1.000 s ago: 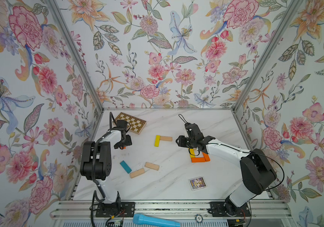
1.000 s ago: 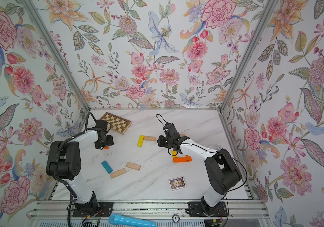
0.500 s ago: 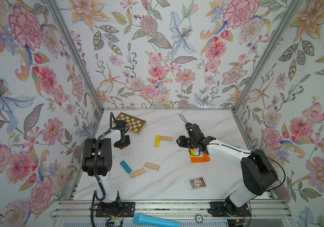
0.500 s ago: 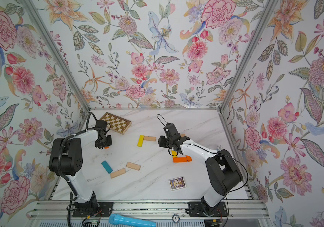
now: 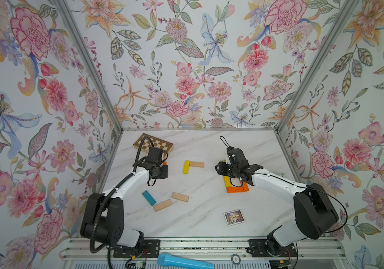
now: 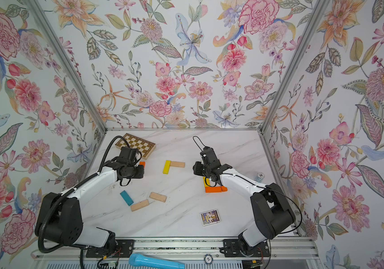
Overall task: Assemble the number 6 with building blocks
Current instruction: Pick up the building block from the center of the board, then assemble the building block at the center of the board.
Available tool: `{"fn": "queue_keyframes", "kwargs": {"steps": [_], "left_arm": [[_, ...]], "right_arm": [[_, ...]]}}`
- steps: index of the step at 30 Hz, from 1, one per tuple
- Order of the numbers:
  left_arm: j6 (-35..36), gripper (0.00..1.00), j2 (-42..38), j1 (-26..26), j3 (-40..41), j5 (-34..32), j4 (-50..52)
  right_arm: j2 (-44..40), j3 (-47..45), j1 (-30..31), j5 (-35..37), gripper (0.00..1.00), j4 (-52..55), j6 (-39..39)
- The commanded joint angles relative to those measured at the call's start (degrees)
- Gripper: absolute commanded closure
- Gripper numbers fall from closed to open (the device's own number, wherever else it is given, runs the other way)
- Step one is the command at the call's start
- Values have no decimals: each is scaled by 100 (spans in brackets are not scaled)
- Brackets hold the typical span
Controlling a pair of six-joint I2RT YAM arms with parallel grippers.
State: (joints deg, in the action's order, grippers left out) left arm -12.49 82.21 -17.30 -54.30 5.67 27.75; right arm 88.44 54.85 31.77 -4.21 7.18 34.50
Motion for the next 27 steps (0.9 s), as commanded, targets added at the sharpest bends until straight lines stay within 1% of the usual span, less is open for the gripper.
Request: {"fn": "queue_keyframes", "kwargs": {"steps": [1,4,7,9,10,14,15,17,27], "left_arm": [[-172,79,-60,-342,240,303,-120],[-201,78,132,-700,215,334,-279],[-157,76,532,-998,99,345,-288],[-131,76,690,-1148,48,333,-312],[-135,76,943,-1183,6,322,-322],[-148,77,1264,-1232,-80,282,-397],[-141,77,1353,-1225,-101,285,-432],[-131,78,1514,-1233,-173,281,-459],[-140,78,2040,-1309,-625,285,-367]], "right_arm": [[-112,-109,-3,85,60,-22,51],[-115,-119,-4,82,60,-18,57],[-148,-149,-4,100,60,-19,64],[-190,-191,3,124,60,-4,57],[-208,-217,-4,123,60,-7,57],[-280,-319,-4,115,60,-12,61],[-300,-333,-149,115,60,-8,57],[-326,-353,-197,114,60,3,49],[-343,-371,-274,77,60,20,30]]}}
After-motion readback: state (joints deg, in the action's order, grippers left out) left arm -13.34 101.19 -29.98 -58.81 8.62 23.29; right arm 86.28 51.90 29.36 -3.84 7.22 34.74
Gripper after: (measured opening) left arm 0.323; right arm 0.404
